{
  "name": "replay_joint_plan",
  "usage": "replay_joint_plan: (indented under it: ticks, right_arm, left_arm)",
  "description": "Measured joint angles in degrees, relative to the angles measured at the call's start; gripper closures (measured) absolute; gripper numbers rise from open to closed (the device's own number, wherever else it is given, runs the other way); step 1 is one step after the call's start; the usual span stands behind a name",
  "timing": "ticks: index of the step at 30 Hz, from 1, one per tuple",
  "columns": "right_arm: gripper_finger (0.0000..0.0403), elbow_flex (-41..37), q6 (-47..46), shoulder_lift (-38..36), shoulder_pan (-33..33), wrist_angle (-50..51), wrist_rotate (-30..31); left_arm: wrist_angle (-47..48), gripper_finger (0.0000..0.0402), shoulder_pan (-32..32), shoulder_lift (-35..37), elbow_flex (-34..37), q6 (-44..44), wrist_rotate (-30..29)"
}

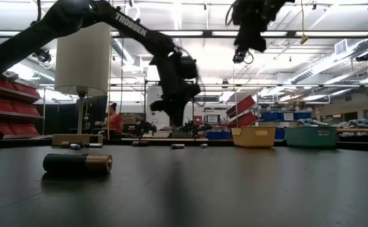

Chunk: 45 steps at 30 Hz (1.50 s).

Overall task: Sort batteries
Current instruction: Put the silver battery into the blue bin

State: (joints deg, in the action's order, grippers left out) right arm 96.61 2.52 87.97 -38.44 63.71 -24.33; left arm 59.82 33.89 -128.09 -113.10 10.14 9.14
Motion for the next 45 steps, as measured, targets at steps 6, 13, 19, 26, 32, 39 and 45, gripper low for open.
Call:
replay_joint_plan:
  ticks: [6,13,19,26,32,39,45]
  right_arm:
    - [0.0247,-14.4,-3.4,-2.9,2.6,-5.0,0.1]
    - [0.0247,-33.8,-15.4,-8.9,2.3,-16.4,-0.2]
    - [0.0247,-45.5,-24.5,-11.5,3.6,-21.9,0.7]
    - [0.0243,-53.9,-35.4,-12.0,5.7,-32.2,8.4]
    - [0.0221,-57.0,-41.2,-12.0,5.8,-34.9,13.6]
    - [0.0185,-58.0,-48.1,-12.0,6.2,-33.8,16.9]
    - [0.0174,-58.3,-53.8,-12.0,6.6,-32.1,21.9]
  left_arm:
    - [-2.1,0.0324,-5.8,0.1,-1.8,-3.2,-3.5]
    - [-4.6,0.0322,-11.0,0.7,-2.0,-5.1,-4.6]
    - [-8.6,0.0324,-12.4,4.7,-2.0,-7.5,-7.0]
    - [-10.0,0.0342,-12.5,9.4,-2.0,-11.4,-10.1]
    - [-10.2,0.0354,-13.1,10.8,-2.0,-14.5,-10.0]
    - [-17.1,0.0361,-16.8,12.0,0.4,-17.8,-6.7]
    - [-28.4,0.0374,-20.1,18.8,10.1,-16.8,-7.0]
